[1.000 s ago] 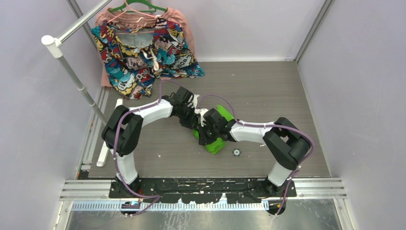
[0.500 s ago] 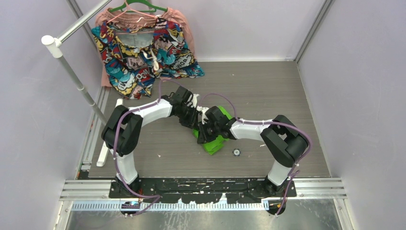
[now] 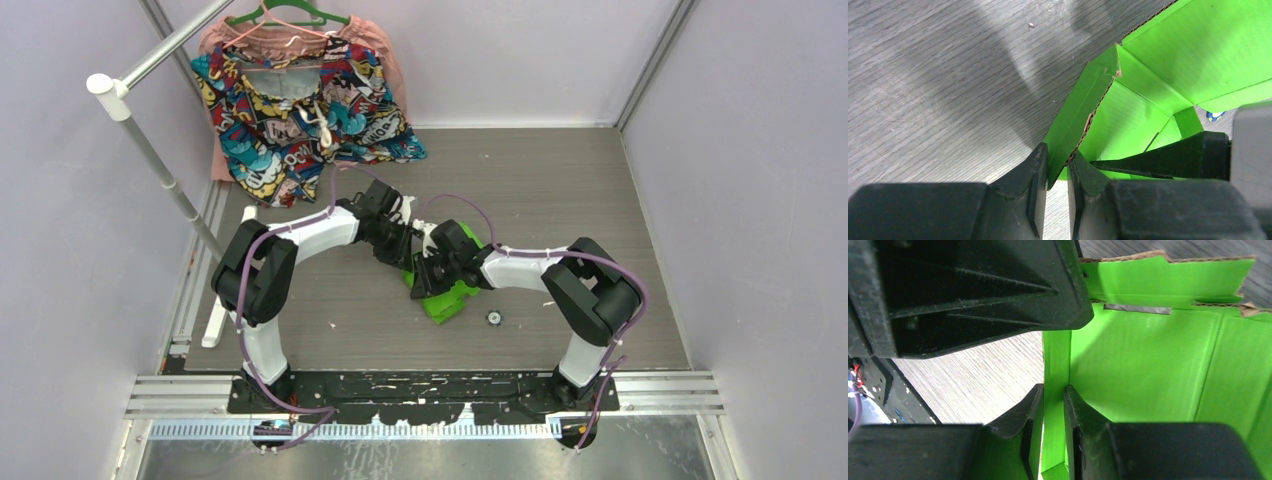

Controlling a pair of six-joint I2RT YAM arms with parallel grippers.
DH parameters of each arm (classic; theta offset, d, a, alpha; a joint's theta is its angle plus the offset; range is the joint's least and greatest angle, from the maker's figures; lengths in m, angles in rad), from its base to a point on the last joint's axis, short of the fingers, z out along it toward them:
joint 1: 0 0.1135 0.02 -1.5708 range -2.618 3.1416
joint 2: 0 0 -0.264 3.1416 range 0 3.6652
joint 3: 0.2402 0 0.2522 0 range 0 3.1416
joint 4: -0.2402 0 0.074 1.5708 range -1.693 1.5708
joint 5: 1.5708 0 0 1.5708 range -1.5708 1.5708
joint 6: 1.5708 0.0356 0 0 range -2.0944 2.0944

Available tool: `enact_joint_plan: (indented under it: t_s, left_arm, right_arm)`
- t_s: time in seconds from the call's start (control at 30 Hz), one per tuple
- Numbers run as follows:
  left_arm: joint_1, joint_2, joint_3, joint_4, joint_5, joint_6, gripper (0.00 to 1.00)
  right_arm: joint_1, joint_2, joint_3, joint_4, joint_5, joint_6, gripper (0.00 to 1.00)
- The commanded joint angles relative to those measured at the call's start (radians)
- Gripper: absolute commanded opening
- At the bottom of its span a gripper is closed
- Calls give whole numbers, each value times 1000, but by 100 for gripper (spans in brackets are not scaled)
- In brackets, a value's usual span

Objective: Fold the paper box
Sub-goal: Fold the paper box at the center of the board.

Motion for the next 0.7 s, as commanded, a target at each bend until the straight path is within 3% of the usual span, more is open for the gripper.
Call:
enact_joint_plan:
  t_s: [0.0,0.53,0.67]
  left_arm:
    - [-3,-31,-8,-10,47,10,20]
    - [-11,-6,-26,-28,39,25,18]
    - [-16,-2,-37,-27,28,26,11]
  right_arm:
    - [-4,54,-4,-21,27,1,26]
    - [-7,72,9,-27,12,8,28]
    - [-6,72,12,-35,10,6,28]
